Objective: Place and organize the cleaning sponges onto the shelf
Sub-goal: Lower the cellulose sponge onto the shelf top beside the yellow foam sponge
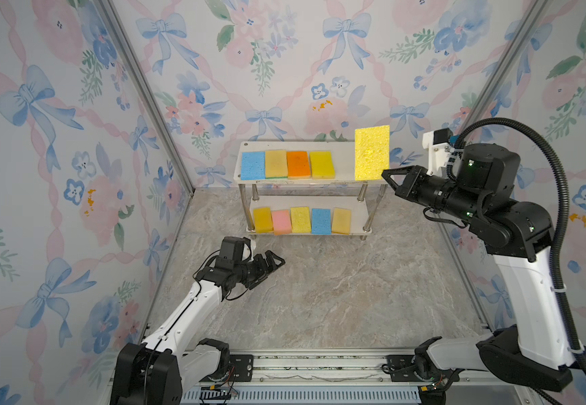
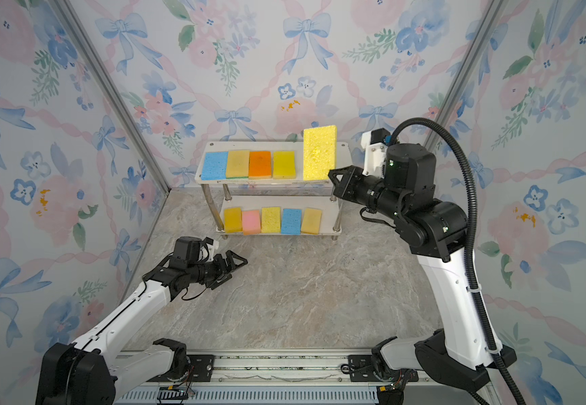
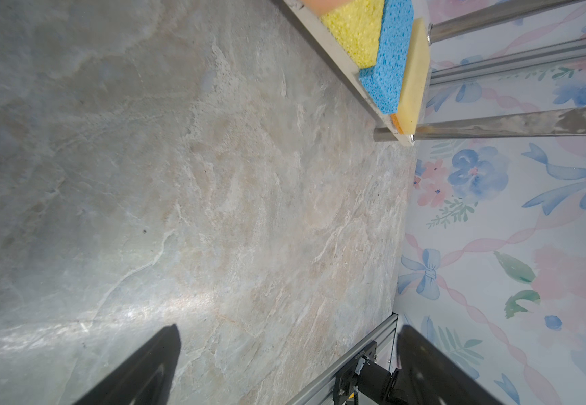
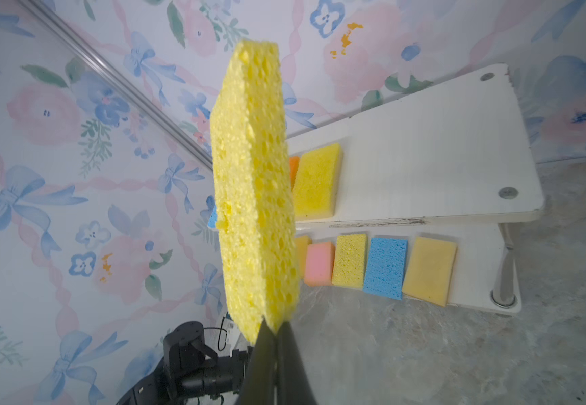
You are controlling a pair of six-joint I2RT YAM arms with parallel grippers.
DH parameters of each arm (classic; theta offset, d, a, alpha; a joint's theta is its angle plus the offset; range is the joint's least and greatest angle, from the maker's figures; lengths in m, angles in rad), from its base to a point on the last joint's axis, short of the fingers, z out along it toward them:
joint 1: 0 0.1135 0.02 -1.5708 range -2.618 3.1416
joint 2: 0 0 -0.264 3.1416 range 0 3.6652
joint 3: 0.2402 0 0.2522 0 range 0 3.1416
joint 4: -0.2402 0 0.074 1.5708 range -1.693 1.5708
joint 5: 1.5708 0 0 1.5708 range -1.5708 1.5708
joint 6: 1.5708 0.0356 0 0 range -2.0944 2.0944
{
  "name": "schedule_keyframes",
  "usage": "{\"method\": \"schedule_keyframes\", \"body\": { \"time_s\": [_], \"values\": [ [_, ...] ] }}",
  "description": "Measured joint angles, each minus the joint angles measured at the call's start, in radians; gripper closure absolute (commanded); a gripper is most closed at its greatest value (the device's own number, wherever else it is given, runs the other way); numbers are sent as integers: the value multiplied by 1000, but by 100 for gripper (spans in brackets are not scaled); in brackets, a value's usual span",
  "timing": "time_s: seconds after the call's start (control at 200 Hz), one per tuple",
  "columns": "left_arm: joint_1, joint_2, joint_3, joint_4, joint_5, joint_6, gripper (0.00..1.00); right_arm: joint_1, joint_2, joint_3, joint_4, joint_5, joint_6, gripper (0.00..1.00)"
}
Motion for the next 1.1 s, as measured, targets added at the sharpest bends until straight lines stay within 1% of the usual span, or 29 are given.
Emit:
{"method": "schedule_keyframes", "body": {
  "time_s": [0.1,0.21,0.265,0.32,0.48,0.565,0.77,1.1],
  "values": [
    [0,-35,-23,-6,1,1,2,-90,4,-29,39,-31,101,100],
    [0,-37,-24,-5,13,1,2,-155,41,-31,54,-86,191,100],
    [0,-40,-24,-5,16,1,2,-174,84,-4,48,-129,220,100],
    [0,-50,-27,-5,19,1,2,-188,150,63,22,-174,243,100],
    [0,-97,-53,-5,23,-2,2,-200,388,342,-97,-294,242,100],
    [0,-106,-63,-5,23,-3,2,-209,475,421,-147,-356,236,100],
    [0,-104,-63,-5,23,-3,2,-256,557,433,-223,-456,215,100],
    [0,-45,-53,-5,23,-2,2,-259,574,433,-235,-512,159,100]
  ]
}}
